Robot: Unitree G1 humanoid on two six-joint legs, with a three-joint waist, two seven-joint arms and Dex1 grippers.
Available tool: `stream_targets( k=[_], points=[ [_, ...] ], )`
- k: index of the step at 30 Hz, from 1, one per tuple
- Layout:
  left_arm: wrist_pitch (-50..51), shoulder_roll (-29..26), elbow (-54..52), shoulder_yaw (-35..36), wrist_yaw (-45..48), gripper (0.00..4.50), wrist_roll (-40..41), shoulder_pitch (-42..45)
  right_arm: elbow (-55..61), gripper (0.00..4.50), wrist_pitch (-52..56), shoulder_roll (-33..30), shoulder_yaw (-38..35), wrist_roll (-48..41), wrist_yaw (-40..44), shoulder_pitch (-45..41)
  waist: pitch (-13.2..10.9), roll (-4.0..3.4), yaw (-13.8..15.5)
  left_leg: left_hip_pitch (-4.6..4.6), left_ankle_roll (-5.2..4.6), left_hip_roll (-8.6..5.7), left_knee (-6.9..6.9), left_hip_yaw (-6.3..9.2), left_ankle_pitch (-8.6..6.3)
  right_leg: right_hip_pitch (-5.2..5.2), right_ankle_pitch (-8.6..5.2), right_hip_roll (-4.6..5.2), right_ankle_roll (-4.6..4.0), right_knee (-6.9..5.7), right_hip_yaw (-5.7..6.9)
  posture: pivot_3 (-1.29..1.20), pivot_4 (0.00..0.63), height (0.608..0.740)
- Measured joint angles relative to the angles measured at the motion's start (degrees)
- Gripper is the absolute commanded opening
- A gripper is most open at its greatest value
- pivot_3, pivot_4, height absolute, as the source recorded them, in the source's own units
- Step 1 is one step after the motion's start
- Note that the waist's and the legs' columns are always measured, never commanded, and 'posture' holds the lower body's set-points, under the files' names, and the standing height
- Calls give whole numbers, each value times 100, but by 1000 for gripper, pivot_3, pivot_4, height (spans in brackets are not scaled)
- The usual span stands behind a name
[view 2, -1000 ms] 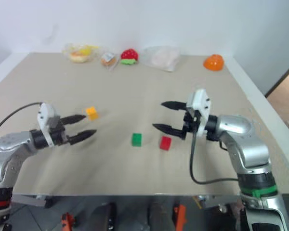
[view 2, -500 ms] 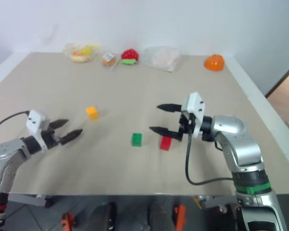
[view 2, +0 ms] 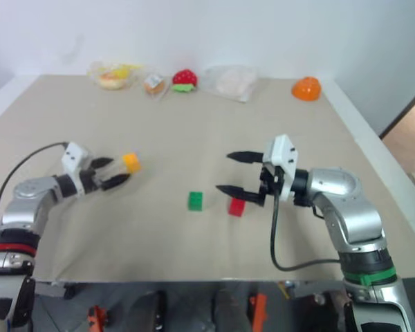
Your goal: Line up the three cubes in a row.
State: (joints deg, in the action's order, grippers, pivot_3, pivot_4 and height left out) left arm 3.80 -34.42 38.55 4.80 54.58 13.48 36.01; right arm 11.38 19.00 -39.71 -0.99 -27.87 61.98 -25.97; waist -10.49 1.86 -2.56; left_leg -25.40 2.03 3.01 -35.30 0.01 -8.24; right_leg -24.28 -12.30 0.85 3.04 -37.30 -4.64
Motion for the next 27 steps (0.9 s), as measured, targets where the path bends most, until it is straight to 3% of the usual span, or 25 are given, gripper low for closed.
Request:
stream_targets(
  k=[11,21,25,27],
  points=[
    [-714,193,1604,-37,53,4309,-344,821,19,4035,5,34,-1,0,-122,-151,0,0,-2,-2,0,-1,0,1,0,-1,1,-1,4,-1,0,0,150,740],
    [-851,446,1736,-35,290,4309,-350,955,25,4035,51,87,1,-34,-188,-221,0,1,3,-8,0,-3,0,4,0,0,-1,0,8,0,0,0,150,740],
    [-921,468,1734,-35,388,3247,-350,954,25,4035,51,88,1,-33,-189,-221,0,1,1,-8,0,-3,-1,5,0,0,0,-1,8,0,0,0,150,740],
    [-960,466,1734,-34,382,3247,-356,954,25,4035,50,87,1,-32,-190,-221,0,1,2,-8,0,-3,-1,5,0,0,0,-1,9,0,0,0,150,740]
  ],
)
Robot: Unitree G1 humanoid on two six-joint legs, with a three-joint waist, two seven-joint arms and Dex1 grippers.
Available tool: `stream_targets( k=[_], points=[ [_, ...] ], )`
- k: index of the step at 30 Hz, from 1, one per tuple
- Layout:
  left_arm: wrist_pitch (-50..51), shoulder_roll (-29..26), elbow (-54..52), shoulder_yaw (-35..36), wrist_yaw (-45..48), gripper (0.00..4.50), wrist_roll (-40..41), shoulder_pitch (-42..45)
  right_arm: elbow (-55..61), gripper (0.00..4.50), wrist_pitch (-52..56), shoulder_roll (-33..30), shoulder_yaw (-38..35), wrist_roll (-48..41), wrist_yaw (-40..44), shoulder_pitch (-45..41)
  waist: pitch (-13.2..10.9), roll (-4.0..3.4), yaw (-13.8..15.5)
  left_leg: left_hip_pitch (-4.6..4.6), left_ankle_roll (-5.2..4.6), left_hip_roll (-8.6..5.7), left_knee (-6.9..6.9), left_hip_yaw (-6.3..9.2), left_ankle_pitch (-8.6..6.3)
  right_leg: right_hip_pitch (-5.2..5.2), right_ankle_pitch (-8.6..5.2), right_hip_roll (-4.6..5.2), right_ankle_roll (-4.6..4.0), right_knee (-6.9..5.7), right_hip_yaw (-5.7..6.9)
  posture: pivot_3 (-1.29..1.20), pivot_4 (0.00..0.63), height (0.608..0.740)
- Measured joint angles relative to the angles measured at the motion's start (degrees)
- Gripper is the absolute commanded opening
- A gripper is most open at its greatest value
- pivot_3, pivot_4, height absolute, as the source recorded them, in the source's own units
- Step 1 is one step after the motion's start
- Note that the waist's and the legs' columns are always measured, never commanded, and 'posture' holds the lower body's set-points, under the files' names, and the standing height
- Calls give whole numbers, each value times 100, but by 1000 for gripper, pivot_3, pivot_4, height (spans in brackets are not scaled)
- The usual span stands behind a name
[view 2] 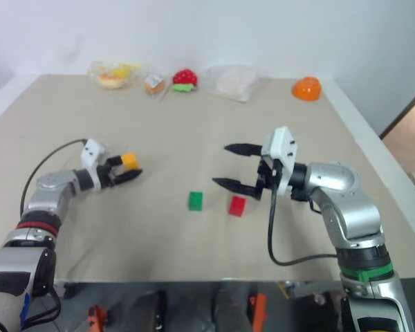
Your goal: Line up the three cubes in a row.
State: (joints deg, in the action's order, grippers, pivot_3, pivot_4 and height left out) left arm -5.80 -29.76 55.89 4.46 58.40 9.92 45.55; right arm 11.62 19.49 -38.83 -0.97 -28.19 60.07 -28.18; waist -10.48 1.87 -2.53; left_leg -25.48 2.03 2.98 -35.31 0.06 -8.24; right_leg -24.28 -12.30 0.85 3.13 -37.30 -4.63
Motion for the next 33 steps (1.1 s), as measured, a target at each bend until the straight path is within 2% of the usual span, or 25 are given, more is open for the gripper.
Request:
stream_targets(
  k=[13,19,31,33],
  points=[
    [-6,-17,-84,-21,215,3247,-96,-3,-5,4035,-10,35,10,29,-1,6,0,0,0,0,0,0,0,0,0,0,0,0,0,0,0,0,150,740],
    [332,-18,-158,116,579,1388,166,-33,-4,4035,-14,38,23,34,-2,37,0,0,-1,0,0,0,0,1,0,0,-1,0,0,0,0,0,150,740],
    [320,-19,-257,48,505,1300,90,-34,-4,4035,-14,33,23,33,3,37,0,0,0,0,0,0,-1,1,0,0,0,0,1,0,0,0,150,740],
    [340,-52,-809,-177,1106,1300,135,-150,-6,4035,-1,7,22,25,37,37,0,0,-2,-3,0,0,0,0,0,0,0,1,-1,0,-1,0,150,740]
  ],
)
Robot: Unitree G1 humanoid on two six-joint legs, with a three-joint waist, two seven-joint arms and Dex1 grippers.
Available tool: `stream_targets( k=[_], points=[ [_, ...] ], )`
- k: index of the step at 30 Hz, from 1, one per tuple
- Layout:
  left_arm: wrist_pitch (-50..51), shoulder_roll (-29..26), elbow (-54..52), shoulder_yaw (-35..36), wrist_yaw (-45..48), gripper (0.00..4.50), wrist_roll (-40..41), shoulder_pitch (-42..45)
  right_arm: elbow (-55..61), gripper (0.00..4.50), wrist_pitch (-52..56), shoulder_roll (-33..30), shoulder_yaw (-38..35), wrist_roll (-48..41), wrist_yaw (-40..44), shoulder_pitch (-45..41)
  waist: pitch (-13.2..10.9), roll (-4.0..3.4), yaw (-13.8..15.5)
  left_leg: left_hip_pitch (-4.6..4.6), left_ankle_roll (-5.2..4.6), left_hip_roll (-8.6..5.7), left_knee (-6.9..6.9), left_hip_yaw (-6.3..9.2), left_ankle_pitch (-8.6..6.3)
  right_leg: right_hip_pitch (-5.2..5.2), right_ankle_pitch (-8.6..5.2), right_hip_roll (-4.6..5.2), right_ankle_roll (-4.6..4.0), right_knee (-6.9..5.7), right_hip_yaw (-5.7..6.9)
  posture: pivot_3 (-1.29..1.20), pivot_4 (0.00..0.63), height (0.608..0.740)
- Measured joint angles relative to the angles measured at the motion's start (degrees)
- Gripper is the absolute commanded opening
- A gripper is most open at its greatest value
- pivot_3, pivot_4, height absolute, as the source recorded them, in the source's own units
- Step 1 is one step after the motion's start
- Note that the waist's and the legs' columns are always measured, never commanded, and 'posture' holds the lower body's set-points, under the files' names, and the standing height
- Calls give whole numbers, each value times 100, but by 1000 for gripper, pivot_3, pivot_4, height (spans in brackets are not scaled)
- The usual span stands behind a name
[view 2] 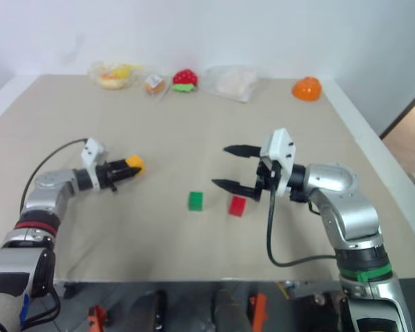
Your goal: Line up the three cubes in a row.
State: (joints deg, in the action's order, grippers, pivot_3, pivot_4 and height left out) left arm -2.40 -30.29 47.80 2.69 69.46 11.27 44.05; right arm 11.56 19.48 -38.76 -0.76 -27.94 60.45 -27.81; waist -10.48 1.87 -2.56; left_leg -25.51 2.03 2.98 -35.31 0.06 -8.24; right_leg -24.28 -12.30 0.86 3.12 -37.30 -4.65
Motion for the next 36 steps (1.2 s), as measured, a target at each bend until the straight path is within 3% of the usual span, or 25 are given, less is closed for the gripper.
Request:
stream_targets(
  k=[4,8,15,34,35,36],
  points=[
    [41,-73,-1111,-424,1093,1300,71,-295,5,4035,71,-49,0,-73,105,2,0,0,0,0,0,1,1,-1,-1,-1,-4,0,-3,0,-1,0,150,740],
    [97,-141,-1469,-609,1528,1300,106,-517,16,4035,90,-163,-20,-116,188,90,0,0,-4,1,-1,4,0,2,0,-2,-3,-5,-5,-1,-1,0,150,740],
    [-629,-157,-1090,-909,1745,1300,-117,-483,80,4035,100,-167,-21,-128,178,141,0,0,-1,1,-2,3,-7,2,0,0,0,-3,-4,-1,-3,0,150,740],
    [-732,224,-509,-929,1778,1300,-120,-145,149,4035,123,-212,-43,-159,119,207,0,0,2,0,-3,1,-6,3,1,1,-1,-4,-1,-1,-3,0,150,740],
    [-723,224,-508,-930,1823,2317,-120,-143,149,4035,123,-214,-43,-159,115,207,0,0,2,0,-3,1,-7,3,1,1,-1,-4,-1,-1,-4,0,150,740],
    [-719,224,-506,-935,1853,2585,-120,-143,149,4035,123,-217,-43,-159,113,207,0,0,1,0,-3,1,-7,3,1,1,-1,-4,-1,-1,-4,0,150,740]
  ],
)
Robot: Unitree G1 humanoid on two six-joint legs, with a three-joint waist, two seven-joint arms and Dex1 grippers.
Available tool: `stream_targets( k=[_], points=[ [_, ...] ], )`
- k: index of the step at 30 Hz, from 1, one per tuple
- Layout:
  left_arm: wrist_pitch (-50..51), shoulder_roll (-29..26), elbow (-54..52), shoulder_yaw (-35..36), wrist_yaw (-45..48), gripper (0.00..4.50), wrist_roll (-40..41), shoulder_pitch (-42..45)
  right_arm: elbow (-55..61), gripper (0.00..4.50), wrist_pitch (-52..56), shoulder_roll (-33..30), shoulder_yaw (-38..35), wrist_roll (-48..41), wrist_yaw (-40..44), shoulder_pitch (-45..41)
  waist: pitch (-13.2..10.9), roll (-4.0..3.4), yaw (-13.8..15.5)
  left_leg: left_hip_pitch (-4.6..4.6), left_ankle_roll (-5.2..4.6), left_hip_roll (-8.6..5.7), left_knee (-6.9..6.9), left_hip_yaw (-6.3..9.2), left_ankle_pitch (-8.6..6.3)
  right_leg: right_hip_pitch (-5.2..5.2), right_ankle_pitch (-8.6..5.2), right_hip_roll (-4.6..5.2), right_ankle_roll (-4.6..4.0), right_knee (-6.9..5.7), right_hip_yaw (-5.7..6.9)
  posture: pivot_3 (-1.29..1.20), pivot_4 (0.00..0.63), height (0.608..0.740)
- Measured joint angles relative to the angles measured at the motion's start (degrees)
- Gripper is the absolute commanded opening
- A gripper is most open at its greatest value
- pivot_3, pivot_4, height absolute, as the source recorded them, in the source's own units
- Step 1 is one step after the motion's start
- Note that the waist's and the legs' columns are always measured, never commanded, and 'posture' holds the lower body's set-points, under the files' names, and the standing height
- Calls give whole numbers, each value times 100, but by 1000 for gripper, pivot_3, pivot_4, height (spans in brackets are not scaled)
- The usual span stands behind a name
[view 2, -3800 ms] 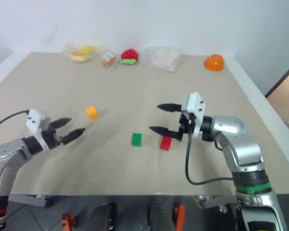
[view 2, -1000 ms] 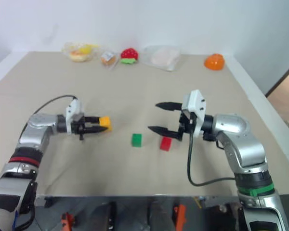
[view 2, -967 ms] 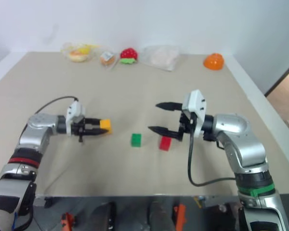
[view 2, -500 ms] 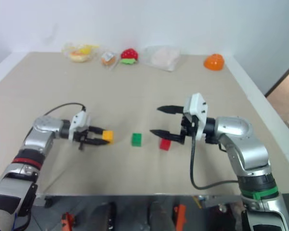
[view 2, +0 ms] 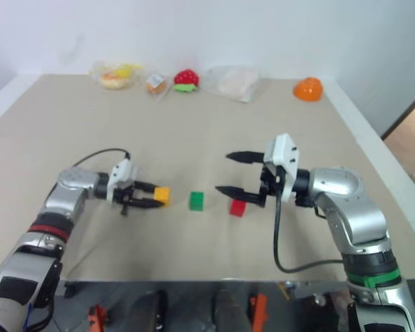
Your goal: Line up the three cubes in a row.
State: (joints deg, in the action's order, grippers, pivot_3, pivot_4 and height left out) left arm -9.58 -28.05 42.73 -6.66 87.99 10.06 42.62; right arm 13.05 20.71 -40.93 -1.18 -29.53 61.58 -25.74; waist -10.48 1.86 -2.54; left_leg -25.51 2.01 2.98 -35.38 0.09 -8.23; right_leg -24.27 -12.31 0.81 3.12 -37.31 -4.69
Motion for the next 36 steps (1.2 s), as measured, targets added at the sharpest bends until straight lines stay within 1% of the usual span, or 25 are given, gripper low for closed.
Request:
stream_targets(
  k=[1,5,9,13,15,18,20,22,24,27,30,32,33,36],
  points=[
    [34,0,2,-11,27,3039,1,0,0,4035,0,-2,0,0,-2,0,0,0,0,0,0,0,0,0,0,0,0,0,0,0,0,0,150,740],
    [239,-2,-18,-8,109,4418,19,-6,0,4035,-1,-3,0,0,-3,-2,0,0,-1,0,0,0,0,0,0,0,0,0,0,0,1,0,150,740],
    [380,-67,-235,51,93,4470,133,-165,-7,4035,-5,-2,2,2,6,-41,0,0,-2,0,0,1,1,0,0,0,0,0,0,0,0,0,150,740],
    [521,-374,-518,194,120,4470,241,-474,-20,4035,-8,2,6,3,13,-96,0,-1,-19,1,0,8,3,0,0,-4,0,-6,-4,-1,1,0,150,740],
    [712,-630,-710,303,119,4470,357,-675,-20,4035,-7,3,7,0,22,-106,0,-1,-24,0,0,13,5,0,0,-6,0,-10,-6,-1,2,0,150,740],
    [1259,-1306,-1172,559,110,4470,477,-1155,-16,4035,-5,-2,0,-18,57,-113,-1,-1,-30,1,1,21,9,-1,-1,-9,-2,-12,-12,-1,3,0,150,740],
    [1551,-1653,-1523,769,99,4470,623,-1562,-21,4035,-2,-6,-35,-52,66,-118,-1,-2,-24,1,1,24,10,-4,-1,-11,-4,-10,-15,0,4,0,150,740],
    [1837,-1805,-1774,932,-117,4470,682,-1804,-36,4035,-1,-10,-82,-59,62,-124,-1,-2,-6,1,2,25,9,-4,-1,-10,-4,-8,-16,0,6,0,150,740],
    [2409,-1833,-2041,1208,-704,4470,790,-2012,-62,4035,-9,-10,-102,-55,64,-110,-1,-2,20,0,2,29,6,-7,-1,-6,-4,2,-16,0,19,0,150,740],
    [3316,-1826,-2485,1859,-1576,4470,1162,-2154,-212,4035,-23,-89,-164,-15,67,147,1,4,28,-1,2,34,2,-16,-1,-2,-4,10,-17,1,28,0,150,740],
    [3767,-1827,-3035,2160,-1989,4470,1403,-2381,-434,4035,-116,-220,-233,94,79,420,0,2,16,-1,3,31,5,-26,-1,-5,-6,18,-16,1,27,0,150,740],
    [3842,-1807,-3475,2319,-2211,4470,1519,-2766,-592,4035,-249,-389,-384,219,103,827,1,3,15,1,6,31,10,-27,-5,-3,-16,18,-19,4,27,0,150,740],
    [3907,-1772,-3718,2414,-2336,4470,1591,-3061,-720,4035,-280,-479,-565,283,88,1215,0,3,18,1,10,31,14,-27,-9,-5,-22,18,-20,4,28,0,150,740],
    [4056,-1601,-4102,2514,-2638,4470,1764,-3428,-779,4035,-270,-517,-1048,280,-23,1967,0,2,35,2,10,31,23,-25,-9,-6,-30,16,-22,3,30,0,150,740]
  ],
)
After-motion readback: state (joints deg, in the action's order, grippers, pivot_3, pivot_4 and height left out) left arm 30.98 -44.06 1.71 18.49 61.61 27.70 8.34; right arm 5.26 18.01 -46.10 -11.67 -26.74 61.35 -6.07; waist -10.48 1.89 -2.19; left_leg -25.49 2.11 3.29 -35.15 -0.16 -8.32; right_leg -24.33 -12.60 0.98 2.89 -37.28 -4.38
